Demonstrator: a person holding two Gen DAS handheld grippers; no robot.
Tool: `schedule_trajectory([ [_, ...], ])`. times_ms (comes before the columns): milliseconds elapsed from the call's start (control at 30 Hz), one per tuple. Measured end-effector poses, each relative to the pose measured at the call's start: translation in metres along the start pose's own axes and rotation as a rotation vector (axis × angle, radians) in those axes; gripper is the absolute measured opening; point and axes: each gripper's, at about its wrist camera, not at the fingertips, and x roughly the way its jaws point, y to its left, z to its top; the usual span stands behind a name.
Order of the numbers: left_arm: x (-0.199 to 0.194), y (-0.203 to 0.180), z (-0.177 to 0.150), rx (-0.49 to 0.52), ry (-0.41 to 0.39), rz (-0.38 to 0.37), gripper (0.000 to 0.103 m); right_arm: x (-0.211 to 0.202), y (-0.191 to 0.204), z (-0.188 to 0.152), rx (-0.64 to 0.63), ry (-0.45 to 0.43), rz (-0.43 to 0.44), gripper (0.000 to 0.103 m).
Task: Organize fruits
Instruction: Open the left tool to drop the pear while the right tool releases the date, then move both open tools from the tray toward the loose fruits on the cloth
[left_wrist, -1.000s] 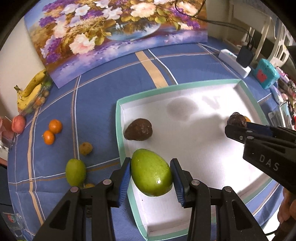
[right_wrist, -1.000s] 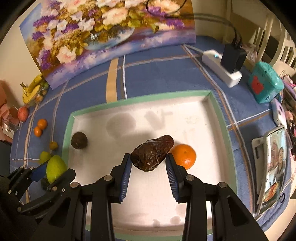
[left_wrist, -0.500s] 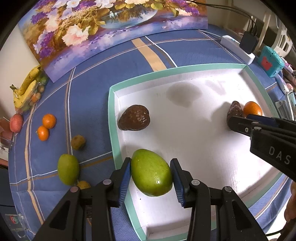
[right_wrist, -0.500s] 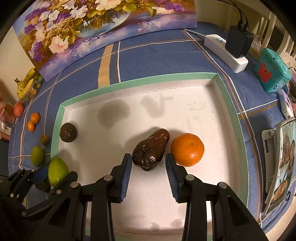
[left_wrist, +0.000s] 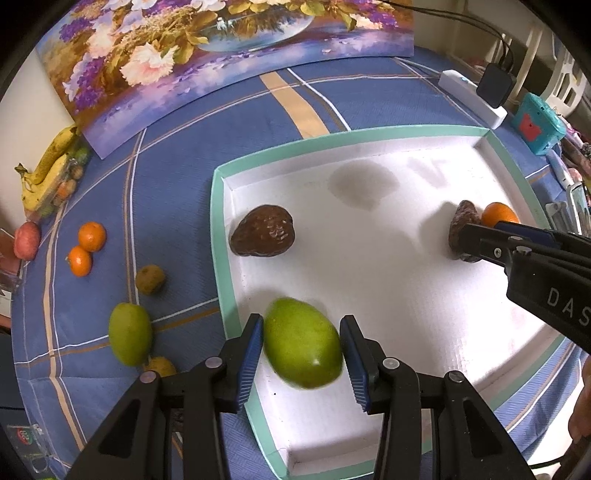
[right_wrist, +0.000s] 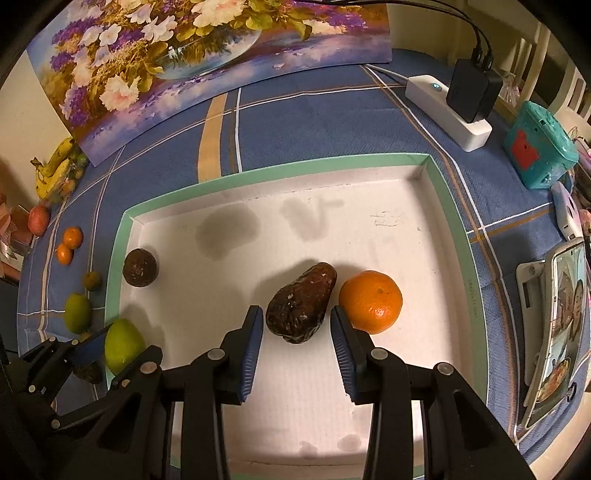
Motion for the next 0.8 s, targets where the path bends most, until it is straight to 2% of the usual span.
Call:
schedule_trajectory([
  [400, -0.027, 0.012, 0.008, -0.042, -0.076, -0.025, 0.047, -0.019, 0.001, 0.002, -0.011, -0.049, -0.012, 0.039],
  [800, -0.042, 0.071, 0.007, -0.252, -0.128, -0.037, 0.046, -0.035, 0.003, 0.005, -0.028, -0.089, -0.016, 0.039],
])
